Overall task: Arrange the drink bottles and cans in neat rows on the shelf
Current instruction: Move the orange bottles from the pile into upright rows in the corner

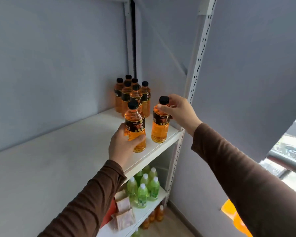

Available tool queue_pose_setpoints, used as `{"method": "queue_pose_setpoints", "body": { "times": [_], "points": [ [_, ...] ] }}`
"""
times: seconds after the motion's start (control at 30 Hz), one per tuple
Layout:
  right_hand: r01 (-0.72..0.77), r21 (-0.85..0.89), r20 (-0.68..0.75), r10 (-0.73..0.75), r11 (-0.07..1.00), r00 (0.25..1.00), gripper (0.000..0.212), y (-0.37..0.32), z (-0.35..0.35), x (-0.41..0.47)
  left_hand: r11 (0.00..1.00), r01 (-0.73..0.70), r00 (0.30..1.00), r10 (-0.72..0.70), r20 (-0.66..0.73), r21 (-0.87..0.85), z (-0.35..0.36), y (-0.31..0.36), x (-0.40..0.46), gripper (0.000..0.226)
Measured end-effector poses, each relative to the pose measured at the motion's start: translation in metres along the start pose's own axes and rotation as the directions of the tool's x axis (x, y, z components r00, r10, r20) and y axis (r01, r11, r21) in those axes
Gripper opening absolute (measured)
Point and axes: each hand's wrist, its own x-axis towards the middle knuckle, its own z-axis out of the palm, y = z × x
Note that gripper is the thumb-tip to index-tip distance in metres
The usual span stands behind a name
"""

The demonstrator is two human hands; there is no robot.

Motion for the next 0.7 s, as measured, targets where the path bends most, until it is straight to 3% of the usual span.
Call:
{"method": "queue_pose_setpoints", "body": {
  "times": [0.2,0.37,0.47,0.6,0.7],
  "points": [
    [-0.031,-0.02,0.034,0.032,0.999,0.999,0.038,0.034,0.005,0.071,0.998,0.06,0.998,-0.06,-0.034,0.011,0.039,-0.009,0.054,0.059],
    [-0.025,-0.015,0.095,0.026,1.0,0.995,0.03,0.063,0.016,0.123,0.994,0.111,0.992,-0.111,-0.067,-0.005,0.069,-0.017,0.09,0.052],
    [-0.013,-0.014,0.148,0.015,1.0,0.989,0.041,0.076,0.02,0.148,0.986,0.165,0.98,-0.165,-0.107,-0.004,0.084,-0.022,0.106,0.051],
    [0.031,0.033,0.218,-0.038,0.999,0.975,0.016,0.088,0.022,0.171,0.98,0.201,0.965,-0.197,-0.173,0.004,0.098,-0.025,0.12,0.057],
    [0.047,0.032,0.236,-0.053,0.998,0.97,0.015,0.096,0.026,0.179,0.974,0.223,0.953,-0.209,-0.219,0.041,0.106,-0.027,0.124,0.061]
  ]
}}
